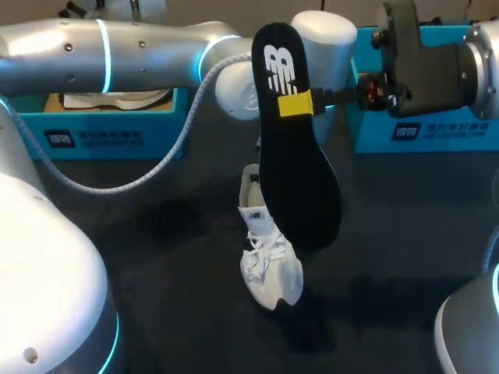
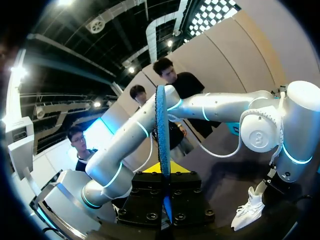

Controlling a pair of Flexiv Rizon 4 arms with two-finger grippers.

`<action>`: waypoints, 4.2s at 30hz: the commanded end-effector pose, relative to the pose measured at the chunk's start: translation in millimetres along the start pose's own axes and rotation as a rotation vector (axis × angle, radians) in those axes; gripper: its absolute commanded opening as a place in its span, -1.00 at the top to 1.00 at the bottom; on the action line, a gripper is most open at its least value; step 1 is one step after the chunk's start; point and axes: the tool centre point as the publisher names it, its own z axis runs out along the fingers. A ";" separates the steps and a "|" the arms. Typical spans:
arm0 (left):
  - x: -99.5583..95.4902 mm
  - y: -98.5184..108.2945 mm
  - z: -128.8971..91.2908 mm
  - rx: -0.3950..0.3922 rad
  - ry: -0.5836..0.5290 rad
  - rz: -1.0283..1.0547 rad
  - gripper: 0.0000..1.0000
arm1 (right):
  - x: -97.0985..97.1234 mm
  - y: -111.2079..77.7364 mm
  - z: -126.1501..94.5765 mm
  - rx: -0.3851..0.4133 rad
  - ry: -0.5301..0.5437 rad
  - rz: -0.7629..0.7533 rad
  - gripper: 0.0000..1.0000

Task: Take the shoe out of the shoebox, open the shoe tongue, remove and reinsert the insole, then place the shoe into the shoebox

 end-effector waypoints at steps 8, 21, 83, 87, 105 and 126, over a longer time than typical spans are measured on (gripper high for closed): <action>-2.3 -4.5 -9.1 0.019 -0.011 0.025 -1.00 | -0.4 0.6 3.3 0.001 -0.002 0.002 1.00; -10.2 -13.3 -48.3 0.037 -0.138 0.033 -1.00 | -0.4 0.6 3.3 0.001 -0.002 0.002 1.00; 54.4 -11.9 -183.6 0.053 -0.772 0.035 -1.00 | -74.0 4.1 -114.1 -0.116 0.068 0.424 1.00; 55.6 -11.3 -182.0 0.061 -0.794 0.031 -1.00 | -90.5 6.2 -119.1 -0.143 0.085 0.480 1.00; 63.8 -11.0 -213.3 0.106 -1.144 0.106 -1.00 | -140.6 16.7 -126.1 -0.230 0.026 0.645 1.00; 73.2 -17.6 -251.6 -0.004 -1.352 0.191 -1.00 | -140.6 16.7 -126.1 -0.230 0.026 0.645 1.00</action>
